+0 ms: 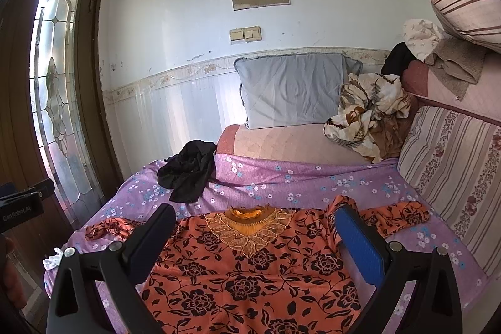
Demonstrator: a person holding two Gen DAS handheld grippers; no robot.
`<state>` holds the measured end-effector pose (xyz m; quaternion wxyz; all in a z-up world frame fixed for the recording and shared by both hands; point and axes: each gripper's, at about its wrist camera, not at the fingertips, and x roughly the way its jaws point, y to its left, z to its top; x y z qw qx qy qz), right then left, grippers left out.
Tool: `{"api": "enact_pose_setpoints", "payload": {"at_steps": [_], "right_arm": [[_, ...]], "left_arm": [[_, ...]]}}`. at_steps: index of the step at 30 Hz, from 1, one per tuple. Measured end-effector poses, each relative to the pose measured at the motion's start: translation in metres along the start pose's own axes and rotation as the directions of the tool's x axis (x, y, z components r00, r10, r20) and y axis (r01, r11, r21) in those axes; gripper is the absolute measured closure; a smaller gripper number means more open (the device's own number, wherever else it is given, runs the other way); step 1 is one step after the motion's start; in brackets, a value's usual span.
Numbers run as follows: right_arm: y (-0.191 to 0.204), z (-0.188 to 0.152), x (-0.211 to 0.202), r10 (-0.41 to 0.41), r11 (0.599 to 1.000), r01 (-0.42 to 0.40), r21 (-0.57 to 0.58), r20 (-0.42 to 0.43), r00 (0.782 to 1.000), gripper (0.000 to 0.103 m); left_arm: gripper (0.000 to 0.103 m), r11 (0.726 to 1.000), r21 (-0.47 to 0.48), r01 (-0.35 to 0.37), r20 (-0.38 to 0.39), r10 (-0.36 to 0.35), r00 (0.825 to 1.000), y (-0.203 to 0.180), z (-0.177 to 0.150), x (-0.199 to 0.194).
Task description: Fold small clothes
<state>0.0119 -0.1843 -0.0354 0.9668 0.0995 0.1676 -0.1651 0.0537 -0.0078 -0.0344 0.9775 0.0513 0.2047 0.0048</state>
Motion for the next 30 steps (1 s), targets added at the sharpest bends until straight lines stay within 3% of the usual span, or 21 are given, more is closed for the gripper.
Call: {"api": "enact_pose_setpoints", "payload": {"at_steps": [15,30], "right_arm": [[-0.005,-0.004,0.016,-0.005,1.000,0.006,0.021,-0.035,0.999,0.000],[-0.026,-0.014,0.072,-0.021,0.997,0.027,0.067,-0.096,0.995,0.000]], "left_arm": [[0.000,1.000,0.021,0.003,-0.024,-0.002,1.000,-0.009,-0.003,0.013],[0.000,0.998,0.063,-0.005,-0.071,0.010,0.997,-0.040,-0.006,0.064]]}}
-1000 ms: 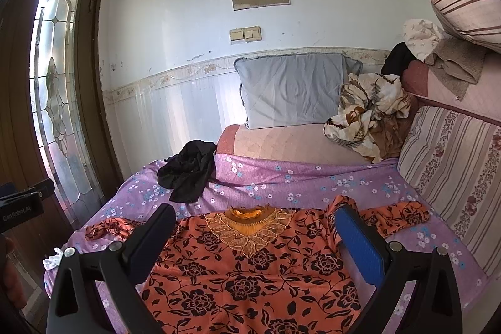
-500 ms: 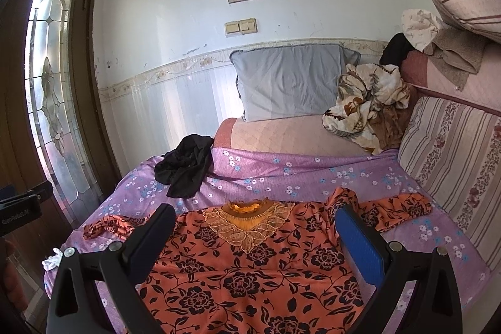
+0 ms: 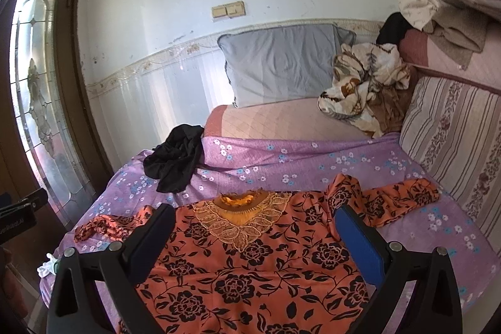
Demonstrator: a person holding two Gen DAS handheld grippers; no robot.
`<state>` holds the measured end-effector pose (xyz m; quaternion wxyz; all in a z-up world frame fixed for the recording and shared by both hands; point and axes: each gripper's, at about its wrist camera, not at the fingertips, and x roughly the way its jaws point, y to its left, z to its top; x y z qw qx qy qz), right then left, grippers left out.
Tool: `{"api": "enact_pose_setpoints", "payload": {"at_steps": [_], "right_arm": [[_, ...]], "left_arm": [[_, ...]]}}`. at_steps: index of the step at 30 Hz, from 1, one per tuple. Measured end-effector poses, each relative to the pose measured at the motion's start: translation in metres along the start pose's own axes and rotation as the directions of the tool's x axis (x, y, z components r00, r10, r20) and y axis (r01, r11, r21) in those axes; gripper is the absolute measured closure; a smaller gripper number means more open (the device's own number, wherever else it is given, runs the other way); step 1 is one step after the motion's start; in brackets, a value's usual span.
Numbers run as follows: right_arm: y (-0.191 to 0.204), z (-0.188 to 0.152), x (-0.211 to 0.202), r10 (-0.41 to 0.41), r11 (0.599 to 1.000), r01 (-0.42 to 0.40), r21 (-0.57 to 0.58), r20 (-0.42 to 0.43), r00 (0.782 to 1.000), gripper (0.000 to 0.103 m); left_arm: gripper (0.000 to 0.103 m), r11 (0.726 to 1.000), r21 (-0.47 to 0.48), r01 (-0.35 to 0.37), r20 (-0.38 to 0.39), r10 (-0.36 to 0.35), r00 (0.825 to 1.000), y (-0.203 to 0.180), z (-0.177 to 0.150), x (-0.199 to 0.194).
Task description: Fold small clothes
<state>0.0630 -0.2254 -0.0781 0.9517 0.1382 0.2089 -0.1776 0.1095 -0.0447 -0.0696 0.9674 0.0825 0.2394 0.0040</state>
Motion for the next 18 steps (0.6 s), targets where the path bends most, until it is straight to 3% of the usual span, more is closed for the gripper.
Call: {"api": "enact_pose_setpoints", "payload": {"at_steps": [5,8,9,12,13,15,16,17,18], "right_arm": [[-0.036,0.000,0.048,-0.019,0.997,0.021,0.078,-0.030,0.999,0.000],[-0.094,-0.003,0.091,-0.028,0.970,0.041,0.238,-0.057,0.998,0.000],[-0.123,-0.008,0.108,-0.019,0.945,0.041,0.324,-0.070,0.997,0.000],[-0.207,-0.030,0.151,0.046,0.810,0.023,0.586,-0.102,0.994,0.000],[-0.242,-0.045,0.164,0.068,0.716,0.025,0.698,-0.106,0.992,0.002],[-0.289,-0.067,0.179,0.103,0.563,0.009,0.826,-0.080,0.991,0.010],[-0.309,-0.074,0.185,0.108,0.502,0.000,0.865,-0.062,0.992,0.015],[-0.323,-0.076,0.189,0.108,0.474,-0.008,0.881,-0.049,0.993,0.017],[-0.337,-0.077,0.194,0.094,0.455,-0.007,0.891,-0.040,0.995,0.021]], "left_arm": [[0.000,0.999,0.013,0.033,-0.080,-0.032,0.996,-0.030,-0.006,0.061],[0.000,0.995,0.000,0.104,-0.218,-0.101,0.971,-0.058,-0.025,0.128],[0.000,0.992,-0.010,0.129,-0.282,-0.127,0.951,-0.070,-0.037,0.156],[0.000,0.990,0.009,0.142,-0.441,-0.123,0.889,-0.102,-0.077,0.223],[0.000,0.990,0.011,0.140,-0.466,-0.119,0.877,-0.109,-0.091,0.238],[0.000,0.992,0.029,0.123,-0.476,-0.095,0.874,-0.117,-0.110,0.256],[0.000,0.993,0.039,0.115,-0.505,-0.080,0.859,-0.121,-0.113,0.264],[0.000,0.991,0.025,0.133,-0.525,-0.100,0.845,-0.124,-0.112,0.270],[0.000,0.987,0.007,0.158,-0.512,-0.133,0.849,-0.126,-0.108,0.271]]}}
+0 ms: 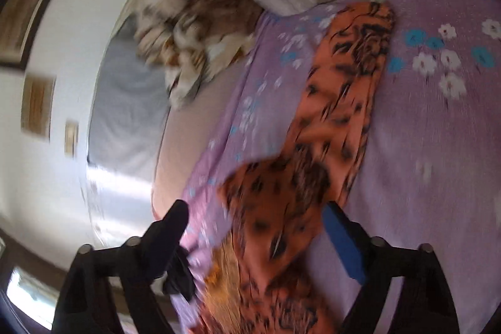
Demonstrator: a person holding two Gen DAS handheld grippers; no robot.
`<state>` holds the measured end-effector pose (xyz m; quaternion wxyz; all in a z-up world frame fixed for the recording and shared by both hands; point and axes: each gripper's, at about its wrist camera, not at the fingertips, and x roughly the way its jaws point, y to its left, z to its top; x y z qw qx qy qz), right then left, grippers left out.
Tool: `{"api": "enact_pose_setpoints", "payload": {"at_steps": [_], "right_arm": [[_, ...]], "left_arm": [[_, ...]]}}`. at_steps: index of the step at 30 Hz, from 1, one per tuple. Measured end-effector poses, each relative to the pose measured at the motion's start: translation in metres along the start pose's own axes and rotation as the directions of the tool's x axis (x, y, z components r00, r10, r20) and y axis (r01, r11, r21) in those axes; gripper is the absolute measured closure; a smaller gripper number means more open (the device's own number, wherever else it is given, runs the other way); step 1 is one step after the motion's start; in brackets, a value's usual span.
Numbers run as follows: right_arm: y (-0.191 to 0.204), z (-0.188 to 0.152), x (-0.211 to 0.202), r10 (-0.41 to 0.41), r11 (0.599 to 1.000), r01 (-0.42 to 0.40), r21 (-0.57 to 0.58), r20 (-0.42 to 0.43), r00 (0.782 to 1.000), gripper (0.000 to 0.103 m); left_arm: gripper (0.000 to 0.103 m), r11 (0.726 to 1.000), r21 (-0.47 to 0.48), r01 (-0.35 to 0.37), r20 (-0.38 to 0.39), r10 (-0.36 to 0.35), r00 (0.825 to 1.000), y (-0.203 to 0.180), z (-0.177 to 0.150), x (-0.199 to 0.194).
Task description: Fold small clothes
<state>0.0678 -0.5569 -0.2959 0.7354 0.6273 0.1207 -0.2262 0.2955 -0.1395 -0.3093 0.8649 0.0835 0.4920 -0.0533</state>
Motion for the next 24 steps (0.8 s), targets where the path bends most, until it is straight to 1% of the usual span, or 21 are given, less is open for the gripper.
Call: {"api": "enact_pose_setpoints", "payload": {"at_steps": [1,3,4,6,8,9,10,11,12,13,15,17,18,19,20,21,22,23,24], "right_arm": [[-0.005,0.009,0.002,-0.015,1.000,0.015,0.013,0.021,1.000,0.025],[-0.019,0.029,0.002,-0.062,0.996,0.056,0.070,0.080,0.995,0.029],[-0.027,0.038,0.002,-0.058,0.993,0.047,0.110,0.101,0.993,0.030],[-0.039,0.056,0.002,-0.063,0.987,0.043,0.154,0.124,0.990,0.030],[-0.050,0.074,0.005,-0.111,0.983,0.086,0.163,0.151,0.982,0.030],[-0.056,0.082,0.007,-0.148,0.977,0.120,0.177,0.155,0.977,0.031],[-0.063,0.088,0.009,-0.173,0.969,0.140,0.202,0.157,0.972,0.031],[-0.070,0.094,0.010,-0.180,0.965,0.143,0.220,0.161,0.970,0.031],[-0.074,0.099,0.013,-0.188,0.962,0.148,0.229,0.164,0.968,0.035],[-0.076,0.104,0.016,-0.201,0.961,0.162,0.223,0.165,0.965,0.038],[-0.072,0.113,0.023,-0.231,0.964,0.202,0.172,0.171,0.958,0.040],[-0.068,0.121,0.034,-0.249,0.965,0.229,0.128,0.178,0.952,0.044],[-0.067,0.123,0.041,-0.264,0.963,0.247,0.110,0.186,0.946,0.052],[-0.066,0.125,0.046,-0.284,0.959,0.272,0.085,0.202,0.937,0.065],[-0.067,0.125,0.050,-0.297,0.955,0.289,0.068,0.209,0.932,0.073],[-0.067,0.126,0.054,-0.312,0.950,0.309,0.050,0.207,0.927,0.087],[-0.069,0.124,0.054,-0.325,0.945,0.323,0.045,0.204,0.923,0.095],[-0.070,0.123,0.052,-0.332,0.943,0.329,0.053,0.201,0.921,0.095],[-0.067,0.122,0.049,-0.323,0.946,0.316,0.068,0.199,0.925,0.096]], "left_arm": [[0.000,1.000,0.003,0.002,0.022,-0.002,1.000,-0.001,0.003,-0.003],[0.000,0.998,0.042,-0.042,0.091,0.038,0.995,-0.007,0.007,-0.009],[0.000,0.997,0.058,-0.046,0.106,0.040,0.994,-0.010,0.008,-0.009],[0.000,0.997,0.072,-0.019,0.102,0.012,0.995,-0.015,0.010,-0.006],[0.000,0.997,0.077,-0.002,0.088,-0.005,0.996,-0.018,0.012,-0.002],[0.000,0.997,0.081,0.003,0.078,-0.010,0.997,-0.022,0.011,-0.001],[0.000,0.996,0.089,0.006,0.073,-0.012,0.997,-0.022,0.013,0.000],[0.000,0.994,0.107,0.010,0.078,-0.018,0.997,-0.027,0.011,-0.002],[0.000,0.992,0.126,0.007,0.091,-0.018,0.996,-0.032,0.008,-0.004],[0.000,0.990,0.138,-0.002,0.103,-0.013,0.995,-0.037,0.008,-0.003],[0.000,0.986,0.163,-0.022,0.126,0.001,0.992,-0.046,0.006,-0.005],[0.000,0.986,0.167,-0.010,0.116,-0.009,0.993,-0.048,0.006,-0.006],[0.000,0.986,0.166,0.000,0.106,-0.018,0.994,-0.050,0.006,-0.005],[0.000,0.986,0.167,0.005,0.101,-0.022,0.995,-0.050,0.006,-0.005],[0.000,0.986,0.168,0.005,0.099,-0.022,0.995,-0.050,0.008,-0.003],[0.000,0.986,0.167,0.001,0.100,-0.018,0.995,-0.050,0.008,-0.003],[0.000,0.987,0.163,0.000,0.102,-0.017,0.995,-0.049,0.009,-0.004],[0.000,0.988,0.154,0.001,0.105,-0.017,0.994,-0.047,0.010,-0.006],[0.000,0.990,0.143,0.004,0.106,-0.019,0.994,-0.045,0.012,-0.007]]}}
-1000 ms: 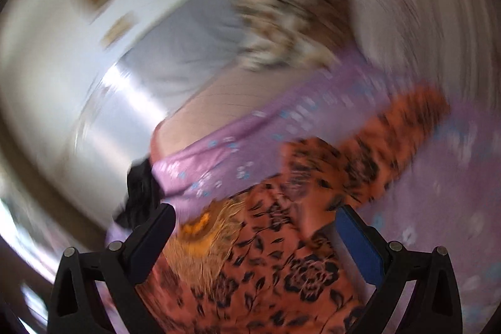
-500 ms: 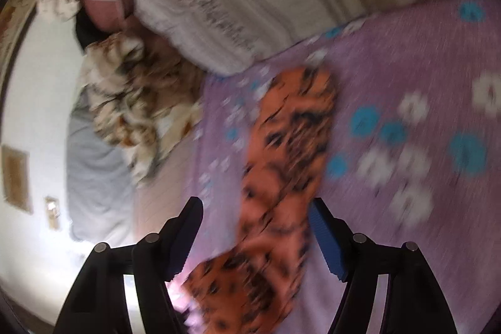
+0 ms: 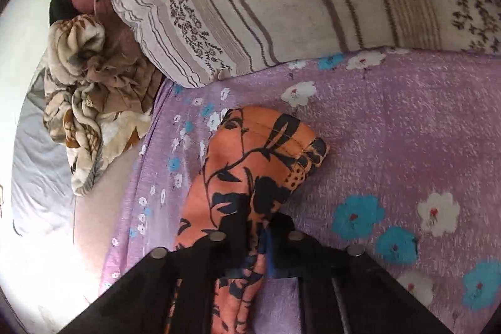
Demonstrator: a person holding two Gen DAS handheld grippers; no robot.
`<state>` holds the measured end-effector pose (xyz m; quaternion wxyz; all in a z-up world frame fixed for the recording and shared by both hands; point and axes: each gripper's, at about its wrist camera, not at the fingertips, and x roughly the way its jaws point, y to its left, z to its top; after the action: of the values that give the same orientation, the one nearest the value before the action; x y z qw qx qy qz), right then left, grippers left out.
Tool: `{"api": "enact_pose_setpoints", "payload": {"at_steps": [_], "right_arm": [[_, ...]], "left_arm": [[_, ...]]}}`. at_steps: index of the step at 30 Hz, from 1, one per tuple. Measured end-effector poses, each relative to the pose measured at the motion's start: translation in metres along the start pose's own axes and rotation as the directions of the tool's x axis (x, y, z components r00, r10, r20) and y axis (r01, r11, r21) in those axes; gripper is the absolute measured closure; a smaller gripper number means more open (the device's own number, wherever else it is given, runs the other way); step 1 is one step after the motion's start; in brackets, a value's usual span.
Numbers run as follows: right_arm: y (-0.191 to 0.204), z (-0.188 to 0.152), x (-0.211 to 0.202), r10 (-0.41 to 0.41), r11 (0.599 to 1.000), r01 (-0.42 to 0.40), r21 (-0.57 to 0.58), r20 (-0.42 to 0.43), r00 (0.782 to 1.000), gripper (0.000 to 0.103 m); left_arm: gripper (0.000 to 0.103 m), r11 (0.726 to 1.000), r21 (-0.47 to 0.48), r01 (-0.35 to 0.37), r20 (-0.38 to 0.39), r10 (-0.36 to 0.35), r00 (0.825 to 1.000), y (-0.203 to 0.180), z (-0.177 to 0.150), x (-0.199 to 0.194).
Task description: Fold small clothes
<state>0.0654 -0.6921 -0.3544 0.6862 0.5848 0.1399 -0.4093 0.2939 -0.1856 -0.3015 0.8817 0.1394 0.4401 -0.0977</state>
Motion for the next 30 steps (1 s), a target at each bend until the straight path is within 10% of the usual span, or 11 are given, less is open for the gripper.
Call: {"api": "enact_pose_setpoints", "payload": {"at_steps": [6,14,30], "right_arm": [[0.083,-0.023,-0.063,0.269,0.958,-0.263,-0.113,0.033,0.963,0.096],[0.217,-0.150,-0.134,0.545,0.756,-0.591,-0.283,-0.230,0.807,0.096],[0.281,-0.465,-0.047,0.310,0.682,-0.678,-0.273,-0.732,0.606,0.096]], "left_arm": [[0.000,0.996,-0.086,0.010,0.036,-0.007,0.999,0.026,0.010,-0.020],[0.000,0.976,-0.210,-0.062,0.069,0.078,0.995,0.088,0.015,-0.043],[0.000,0.918,-0.361,-0.168,0.002,0.181,0.984,0.197,0.000,-0.036]]}}
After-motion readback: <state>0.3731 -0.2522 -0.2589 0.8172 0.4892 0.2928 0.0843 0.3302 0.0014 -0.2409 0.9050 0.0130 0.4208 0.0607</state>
